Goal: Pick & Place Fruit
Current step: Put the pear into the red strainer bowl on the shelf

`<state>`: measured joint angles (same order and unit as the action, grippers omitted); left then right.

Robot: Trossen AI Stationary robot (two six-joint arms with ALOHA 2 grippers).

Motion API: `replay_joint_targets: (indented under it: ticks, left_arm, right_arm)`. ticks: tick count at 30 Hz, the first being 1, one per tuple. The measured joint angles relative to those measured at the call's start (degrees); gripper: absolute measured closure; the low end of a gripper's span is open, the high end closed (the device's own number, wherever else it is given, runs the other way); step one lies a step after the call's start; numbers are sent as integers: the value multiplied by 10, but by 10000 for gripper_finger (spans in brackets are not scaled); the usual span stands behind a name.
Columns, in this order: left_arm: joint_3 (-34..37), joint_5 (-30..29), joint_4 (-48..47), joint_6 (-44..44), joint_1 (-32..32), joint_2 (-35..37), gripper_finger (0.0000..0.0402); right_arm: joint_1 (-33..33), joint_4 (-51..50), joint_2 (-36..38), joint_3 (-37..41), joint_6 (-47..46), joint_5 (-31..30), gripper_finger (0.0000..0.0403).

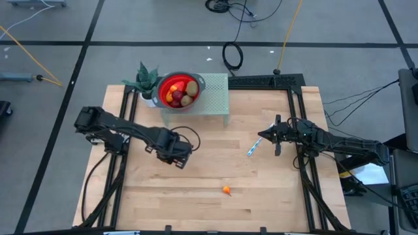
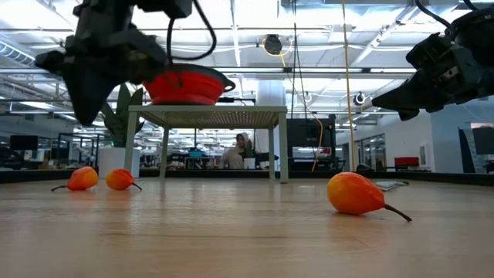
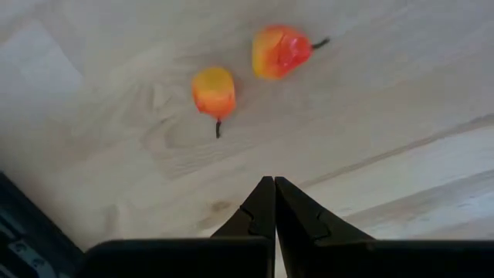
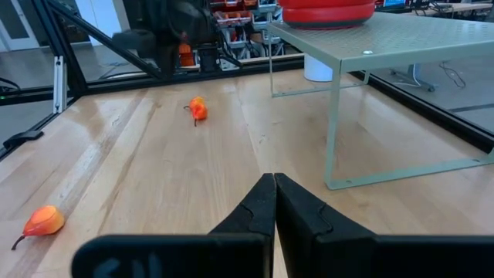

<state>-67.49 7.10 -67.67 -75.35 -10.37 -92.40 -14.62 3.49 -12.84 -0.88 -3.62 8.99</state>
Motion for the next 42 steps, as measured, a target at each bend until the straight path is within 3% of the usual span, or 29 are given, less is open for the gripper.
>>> replay_joint_targets:
  ticks: [7,18,23,27,33,42]
  left_arm:
    - [39,22,7,-17,1,11,400]
    - [45,-64,7,-56,2,72,384]
    - [45,-72,8,-53,3,75,380]
    - [45,-88,10,-52,3,75,347]
    - [54,-97,14,-61,11,75,267]
    - [117,-56,64,-63,28,74,183]
  right_arm:
    - [0,0,0,0,0,0,403]
    - [0,22,0,0,14,-16,403]
    - [0,46,4,0,15,-33,403]
    - [0,53,7,0,17,-33,403]
    - [0,53,18,0,15,-33,403]
    - [0,56,56,0,4,-33,403]
